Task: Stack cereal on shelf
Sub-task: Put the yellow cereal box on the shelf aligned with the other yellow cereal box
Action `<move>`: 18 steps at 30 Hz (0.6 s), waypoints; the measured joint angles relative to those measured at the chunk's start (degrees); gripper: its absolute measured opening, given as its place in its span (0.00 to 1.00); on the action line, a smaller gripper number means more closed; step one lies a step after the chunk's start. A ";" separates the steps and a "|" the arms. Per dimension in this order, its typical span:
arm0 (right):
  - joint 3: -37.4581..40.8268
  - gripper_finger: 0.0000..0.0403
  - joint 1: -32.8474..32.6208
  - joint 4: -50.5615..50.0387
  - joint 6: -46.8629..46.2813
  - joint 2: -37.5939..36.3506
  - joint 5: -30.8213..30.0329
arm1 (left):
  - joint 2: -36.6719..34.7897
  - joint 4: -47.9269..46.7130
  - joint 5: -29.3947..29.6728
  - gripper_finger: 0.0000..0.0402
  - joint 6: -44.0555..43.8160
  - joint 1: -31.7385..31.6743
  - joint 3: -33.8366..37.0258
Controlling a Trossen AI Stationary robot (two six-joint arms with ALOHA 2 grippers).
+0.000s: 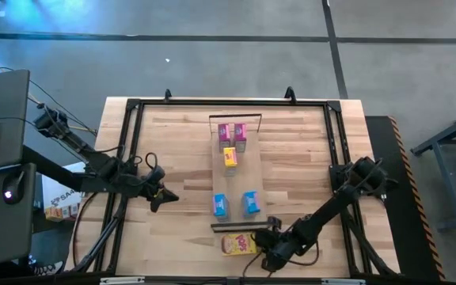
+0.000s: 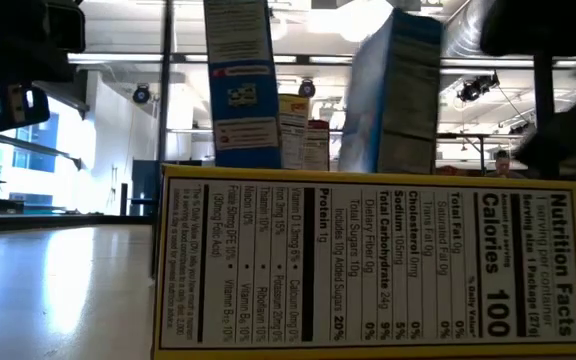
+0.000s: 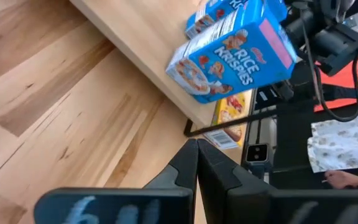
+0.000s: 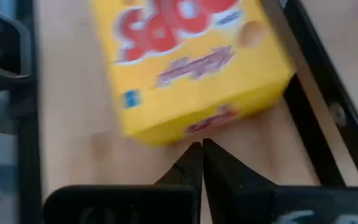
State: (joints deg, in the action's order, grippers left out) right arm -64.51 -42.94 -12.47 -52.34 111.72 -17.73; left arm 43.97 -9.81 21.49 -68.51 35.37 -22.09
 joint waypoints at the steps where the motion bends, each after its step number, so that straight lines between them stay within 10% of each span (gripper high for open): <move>1: -0.04 0.00 -0.67 0.29 -1.24 0.00 0.16 | 0.00 0.12 0.24 0.00 0.04 0.20 0.00; 18: -0.04 0.00 -5.92 1.64 -28.18 0.00 0.21 | 0.00 -1.33 -0.38 0.00 12.60 0.14 0.00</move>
State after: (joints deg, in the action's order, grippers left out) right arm -64.55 -48.86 -10.83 -80.52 111.72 -17.52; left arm 43.97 -11.14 21.11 -55.91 35.51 -22.09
